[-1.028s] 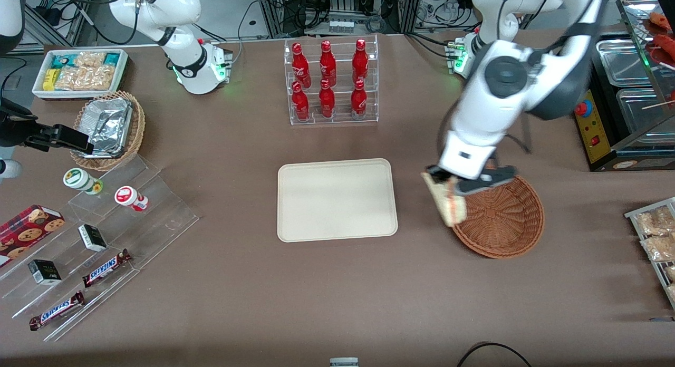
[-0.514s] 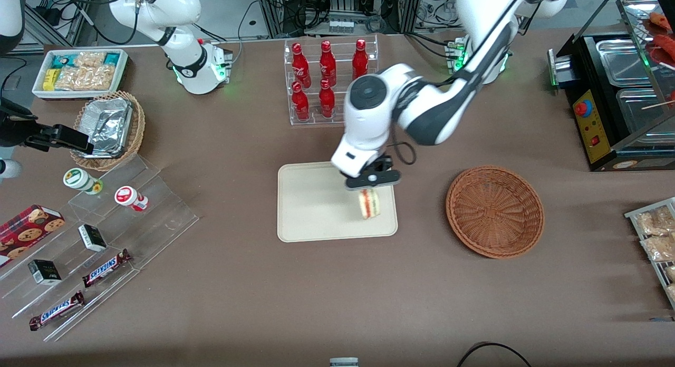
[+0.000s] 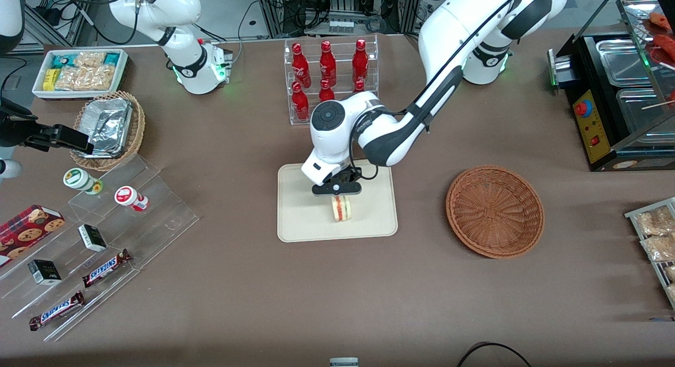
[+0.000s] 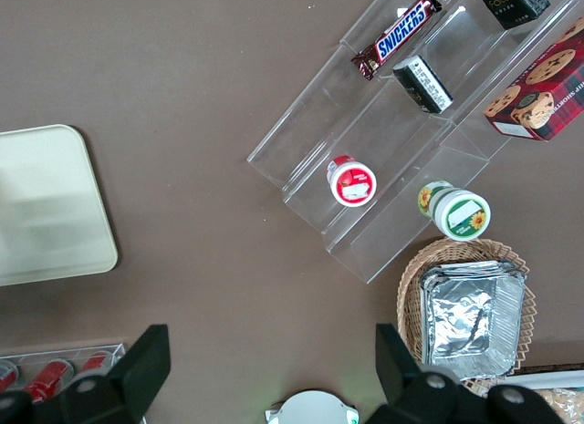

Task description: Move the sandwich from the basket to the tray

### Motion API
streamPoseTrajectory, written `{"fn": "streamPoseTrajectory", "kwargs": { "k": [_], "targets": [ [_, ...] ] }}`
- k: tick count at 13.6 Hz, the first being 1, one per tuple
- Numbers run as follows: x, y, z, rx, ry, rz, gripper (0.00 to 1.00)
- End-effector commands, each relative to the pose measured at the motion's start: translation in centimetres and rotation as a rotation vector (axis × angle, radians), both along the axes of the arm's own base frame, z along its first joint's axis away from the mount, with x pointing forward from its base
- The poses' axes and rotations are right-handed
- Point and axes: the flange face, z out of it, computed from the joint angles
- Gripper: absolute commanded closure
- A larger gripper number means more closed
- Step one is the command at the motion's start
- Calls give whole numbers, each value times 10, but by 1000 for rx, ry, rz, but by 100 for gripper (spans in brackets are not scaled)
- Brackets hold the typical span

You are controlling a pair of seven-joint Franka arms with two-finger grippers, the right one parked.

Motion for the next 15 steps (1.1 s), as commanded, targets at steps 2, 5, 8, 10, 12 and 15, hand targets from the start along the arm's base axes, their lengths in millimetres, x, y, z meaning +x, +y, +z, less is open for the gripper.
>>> {"fn": "streamPoseTrajectory", "kwargs": {
  "k": [2,5,8,10,12,15],
  "targets": [
    [-7,-20,-24,-1,-42,-43,100],
    [-9,-20,-38,9,-34,-40,100],
    [-9,-21,-38,2,-37,-23,10],
    [-8,-20,-28,-4,-46,-17,1],
    [-3,-18,-3,-21,-69,30,1],
    [4,-4,61,-6,-110,89,1]
  ]
}}
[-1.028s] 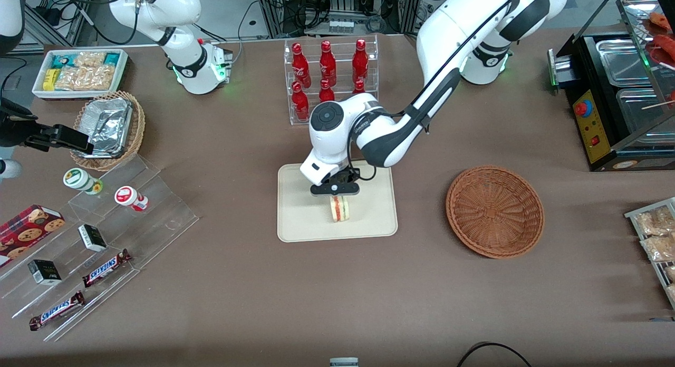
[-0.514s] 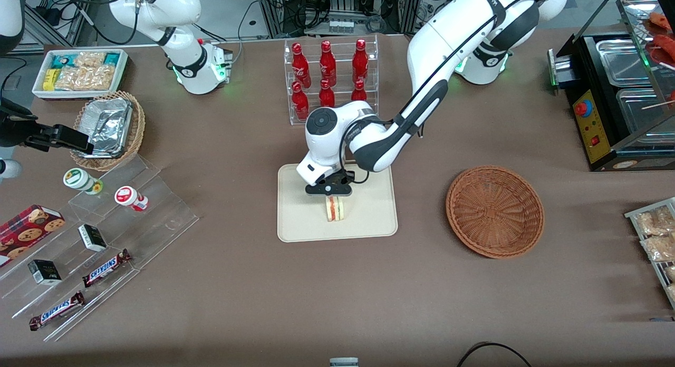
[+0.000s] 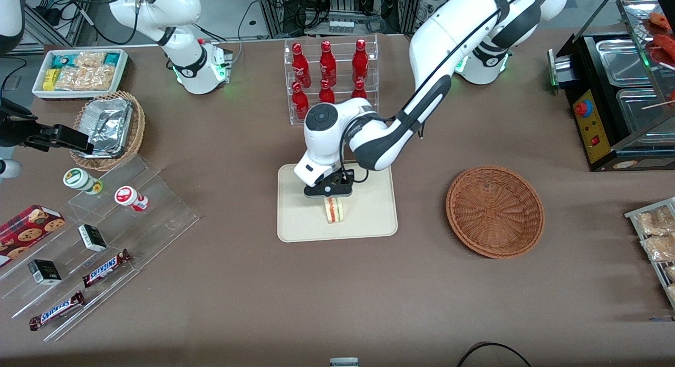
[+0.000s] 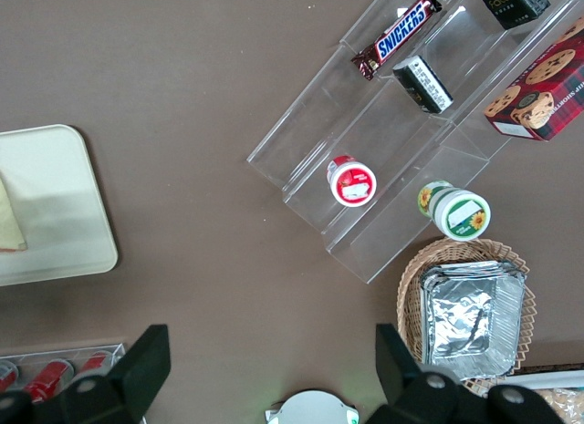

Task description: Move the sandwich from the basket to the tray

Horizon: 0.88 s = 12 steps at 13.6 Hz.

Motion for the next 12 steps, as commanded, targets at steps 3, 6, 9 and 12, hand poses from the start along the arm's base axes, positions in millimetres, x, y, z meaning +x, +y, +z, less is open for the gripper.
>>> {"fn": "streamPoseTrajectory", "kwargs": {
  "k": [3,6,9,12],
  "targets": [
    [17,49,121,10,-29,148,1],
    [34,105,175,58,-4,239,1],
    [60,177,215,68,41,263,1],
    [73,243,245,73,101,211,1]
  ]
}}
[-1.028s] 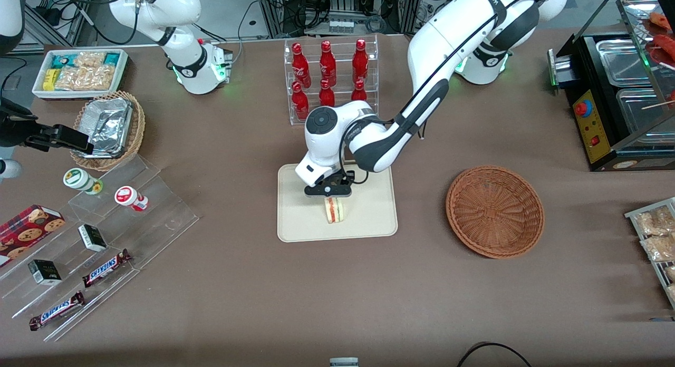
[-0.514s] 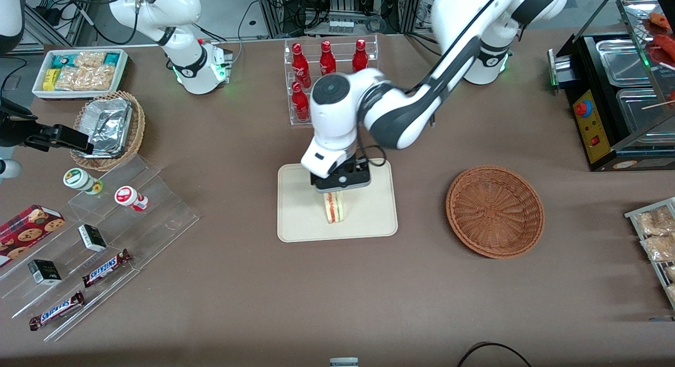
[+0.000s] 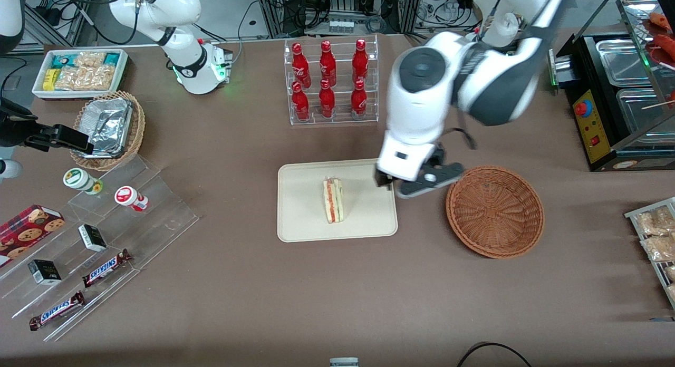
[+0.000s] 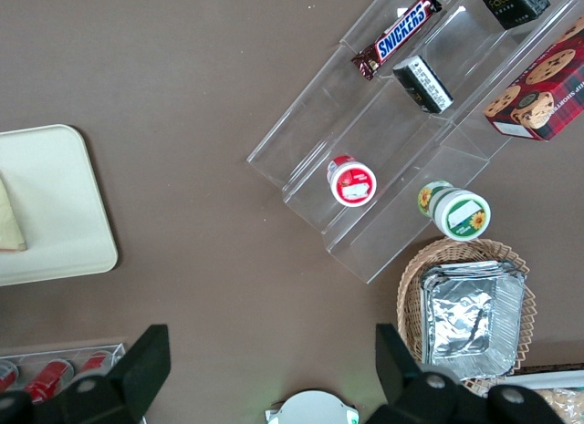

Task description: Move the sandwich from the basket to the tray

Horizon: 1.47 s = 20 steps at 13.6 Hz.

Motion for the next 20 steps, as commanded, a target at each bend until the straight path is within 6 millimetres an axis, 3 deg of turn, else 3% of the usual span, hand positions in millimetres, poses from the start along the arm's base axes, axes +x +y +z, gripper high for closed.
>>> {"fn": "streamPoseTrajectory", "kwargs": {
  "k": [1,5,8,12,16,20],
  "targets": [
    [-2,58,25,20,50,-57,1],
    [12,152,54,1,107,-171,1],
    [10,226,68,-38,139,-273,1],
    [-1,295,81,-49,141,-361,1],
    [-21,331,91,-50,128,-397,1],
    [-48,330,97,-49,84,-413,1]
  ]
}}
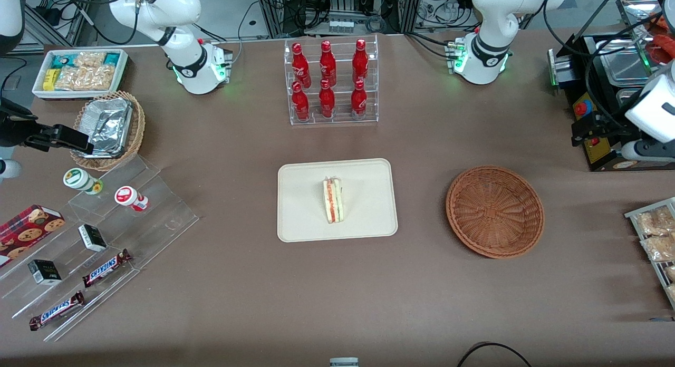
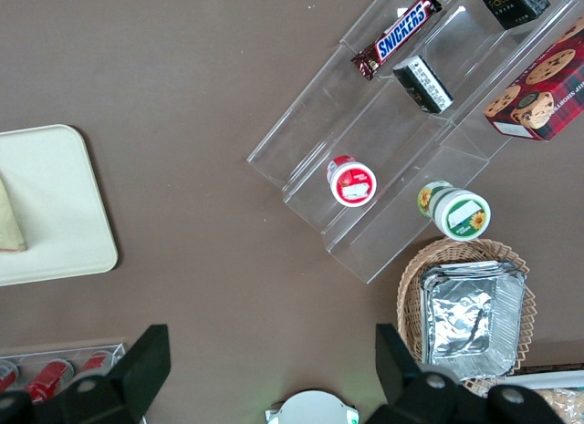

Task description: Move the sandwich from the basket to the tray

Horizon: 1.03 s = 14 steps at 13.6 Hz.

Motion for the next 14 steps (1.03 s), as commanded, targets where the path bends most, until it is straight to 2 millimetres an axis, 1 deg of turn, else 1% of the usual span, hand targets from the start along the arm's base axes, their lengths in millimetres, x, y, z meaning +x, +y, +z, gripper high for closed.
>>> {"fn": "streamPoseTrajectory", "kwargs": {
  "k": [1,4,5,9,10,12,14],
  "targets": [
    [-19,-3,4,-21,-34,-25,1],
    [-4,-4,15,-16,-53,-23,1],
    [-3,-3,19,-16,-61,-18,1],
    [8,-4,13,-12,-55,-9,1],
    [9,-3,17,-13,-64,-11,1],
    [13,-5,13,-12,-60,-14,1],
    [14,-8,15,-13,-64,-17,1]
  ]
}}
